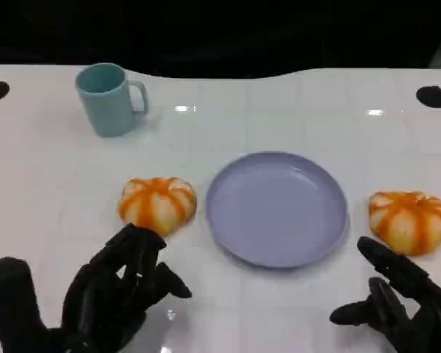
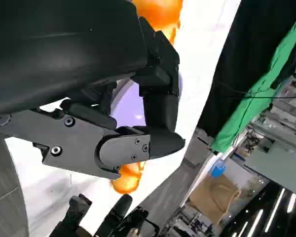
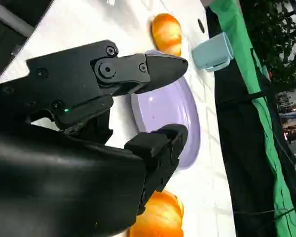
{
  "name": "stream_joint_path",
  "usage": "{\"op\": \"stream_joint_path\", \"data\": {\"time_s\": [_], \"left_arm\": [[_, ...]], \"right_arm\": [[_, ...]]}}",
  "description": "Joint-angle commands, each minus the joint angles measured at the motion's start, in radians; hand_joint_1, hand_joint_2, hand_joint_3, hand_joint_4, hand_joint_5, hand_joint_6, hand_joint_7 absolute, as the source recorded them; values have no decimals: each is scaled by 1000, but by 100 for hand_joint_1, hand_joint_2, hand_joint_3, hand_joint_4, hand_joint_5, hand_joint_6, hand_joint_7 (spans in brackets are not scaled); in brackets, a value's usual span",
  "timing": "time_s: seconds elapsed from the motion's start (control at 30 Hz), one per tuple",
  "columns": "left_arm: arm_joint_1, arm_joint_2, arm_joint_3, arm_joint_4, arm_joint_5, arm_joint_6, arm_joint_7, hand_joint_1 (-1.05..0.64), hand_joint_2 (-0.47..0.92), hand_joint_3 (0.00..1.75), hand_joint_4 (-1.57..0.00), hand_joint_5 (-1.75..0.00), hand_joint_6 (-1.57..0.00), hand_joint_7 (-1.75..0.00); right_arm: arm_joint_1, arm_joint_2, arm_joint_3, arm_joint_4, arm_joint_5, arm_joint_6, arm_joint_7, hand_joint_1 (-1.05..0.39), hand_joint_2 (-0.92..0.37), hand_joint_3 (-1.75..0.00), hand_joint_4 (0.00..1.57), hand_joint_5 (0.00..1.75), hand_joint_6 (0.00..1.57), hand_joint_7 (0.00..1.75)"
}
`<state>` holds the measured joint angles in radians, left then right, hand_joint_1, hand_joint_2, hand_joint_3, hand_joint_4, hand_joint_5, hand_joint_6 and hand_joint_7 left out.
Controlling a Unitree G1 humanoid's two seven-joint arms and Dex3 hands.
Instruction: Grasp the bread from the table and place it into the plate.
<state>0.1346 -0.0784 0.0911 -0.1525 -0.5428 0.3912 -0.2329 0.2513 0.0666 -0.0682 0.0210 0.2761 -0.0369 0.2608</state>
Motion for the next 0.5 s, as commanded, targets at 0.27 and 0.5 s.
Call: {"op": "stream_joint_path", "data": {"time_s": [0.27, 0.5], "left_arm": [[-15, 14, 1, 8, 8, -10, -6, -49, 92, 49, -65, -175, -47, -175], [-13, 10, 2, 6, 8, -16, -3, -48, 92, 51, -67, -175, -49, -175]], "right_arm": [[-17, -18, -14, 11, -5, -14, -2, -75, -92, -32, 85, 94, 115, 8], [-16, -11, -16, 13, 6, -18, 5, -75, -92, -31, 86, 95, 115, 8]]}}
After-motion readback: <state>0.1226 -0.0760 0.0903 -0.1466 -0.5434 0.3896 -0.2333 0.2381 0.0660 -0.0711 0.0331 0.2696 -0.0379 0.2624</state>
